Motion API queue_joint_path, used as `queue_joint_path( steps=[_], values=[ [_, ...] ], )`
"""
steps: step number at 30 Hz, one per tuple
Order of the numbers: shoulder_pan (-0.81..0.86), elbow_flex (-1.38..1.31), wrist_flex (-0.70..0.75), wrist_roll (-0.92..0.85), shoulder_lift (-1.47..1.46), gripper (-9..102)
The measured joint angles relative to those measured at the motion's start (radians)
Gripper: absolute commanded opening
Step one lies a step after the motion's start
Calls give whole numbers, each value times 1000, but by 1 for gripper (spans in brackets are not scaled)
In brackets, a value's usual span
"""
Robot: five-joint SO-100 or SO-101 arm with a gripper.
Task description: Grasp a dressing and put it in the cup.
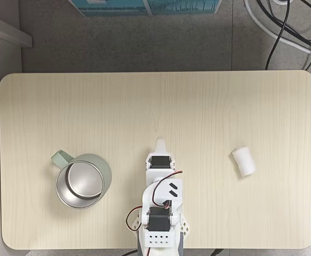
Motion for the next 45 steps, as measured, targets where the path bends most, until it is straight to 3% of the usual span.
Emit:
queue_joint_path(
  steps=[29,38,45],
  values=[
    [25,23,6,-15,6,0],
    [55,416,133,-6,84,0],
    [207,925,368,64,471,15]
  ],
)
